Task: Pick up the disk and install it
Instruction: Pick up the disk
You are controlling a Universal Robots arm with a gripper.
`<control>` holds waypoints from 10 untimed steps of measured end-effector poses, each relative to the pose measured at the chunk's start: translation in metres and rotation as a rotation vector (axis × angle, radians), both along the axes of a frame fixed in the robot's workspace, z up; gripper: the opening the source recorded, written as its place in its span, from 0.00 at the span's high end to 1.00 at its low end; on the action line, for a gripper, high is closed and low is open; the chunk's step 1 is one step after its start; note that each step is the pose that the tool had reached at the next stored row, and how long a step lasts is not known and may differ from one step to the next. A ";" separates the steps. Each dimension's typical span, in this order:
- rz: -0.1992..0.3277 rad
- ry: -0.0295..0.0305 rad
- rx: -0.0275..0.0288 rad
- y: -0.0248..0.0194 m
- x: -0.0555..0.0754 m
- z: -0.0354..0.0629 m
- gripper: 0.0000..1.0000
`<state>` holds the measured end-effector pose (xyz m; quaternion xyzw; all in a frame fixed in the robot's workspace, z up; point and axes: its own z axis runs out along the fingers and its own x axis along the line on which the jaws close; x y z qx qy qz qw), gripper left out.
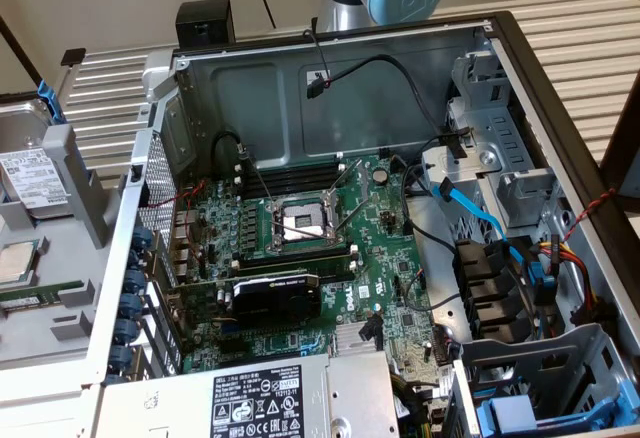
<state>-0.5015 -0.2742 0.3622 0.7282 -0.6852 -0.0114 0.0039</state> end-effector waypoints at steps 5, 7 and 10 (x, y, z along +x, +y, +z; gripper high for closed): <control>0.000 0.0001 0.0000 0.0000 0.000 -0.0090 0.32; 0.000 0.0001 0.0000 0.0000 0.000 -0.0127 0.32; 0.000 0.0001 0.0000 0.0000 0.000 -0.0181 0.32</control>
